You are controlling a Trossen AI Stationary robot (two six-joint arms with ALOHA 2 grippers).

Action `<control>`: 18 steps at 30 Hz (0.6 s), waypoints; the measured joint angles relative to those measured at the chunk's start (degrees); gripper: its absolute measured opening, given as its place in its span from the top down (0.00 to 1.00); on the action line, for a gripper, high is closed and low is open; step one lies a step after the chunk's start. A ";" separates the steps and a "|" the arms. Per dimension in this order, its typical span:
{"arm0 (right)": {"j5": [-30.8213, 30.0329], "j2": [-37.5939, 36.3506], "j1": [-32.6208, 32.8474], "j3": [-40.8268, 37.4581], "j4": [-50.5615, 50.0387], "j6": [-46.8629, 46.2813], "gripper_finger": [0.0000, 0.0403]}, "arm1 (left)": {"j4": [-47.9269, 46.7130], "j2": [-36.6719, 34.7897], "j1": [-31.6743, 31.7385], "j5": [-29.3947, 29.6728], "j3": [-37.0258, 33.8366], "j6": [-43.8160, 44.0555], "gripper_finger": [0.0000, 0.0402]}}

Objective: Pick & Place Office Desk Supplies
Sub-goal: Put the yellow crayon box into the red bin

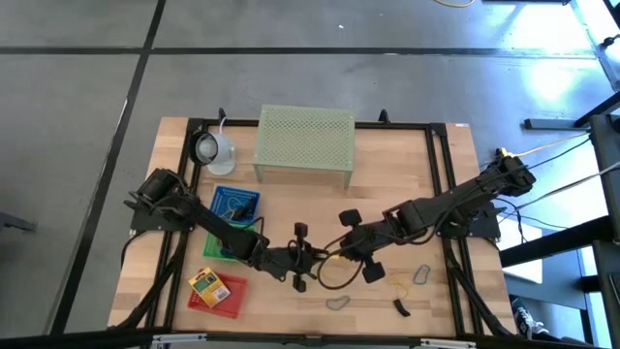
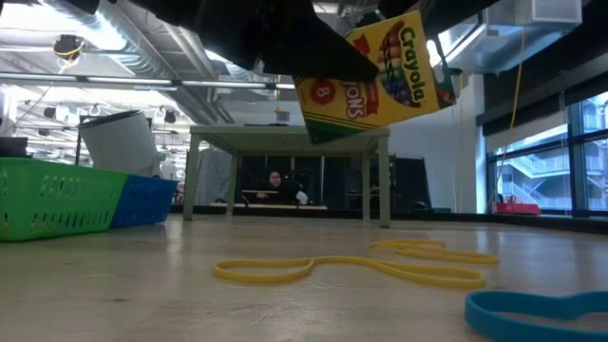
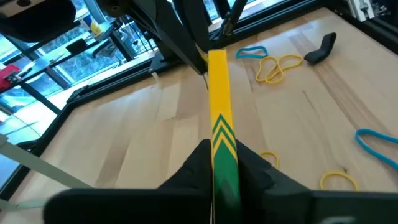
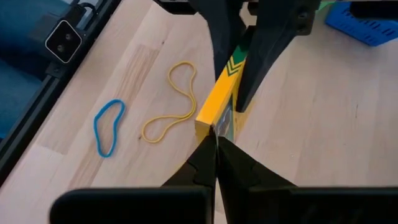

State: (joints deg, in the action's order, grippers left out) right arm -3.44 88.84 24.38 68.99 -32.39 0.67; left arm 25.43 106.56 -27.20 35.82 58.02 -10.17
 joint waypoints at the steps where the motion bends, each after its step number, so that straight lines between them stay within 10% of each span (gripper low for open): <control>1: 0.00 0.00 0.00 0.00 -0.02 0.00 0.98 | 0.02 0.00 0.11 -0.54 0.00 0.01 0.94; 18: -0.19 0.00 -0.20 0.00 -0.71 -3.08 0.70 | 0.04 0.02 0.24 -2.61 0.00 1.97 0.94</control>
State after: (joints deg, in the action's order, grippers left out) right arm -3.63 88.84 24.18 68.99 -33.10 -2.41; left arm 25.47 106.59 -26.96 33.21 58.02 -8.20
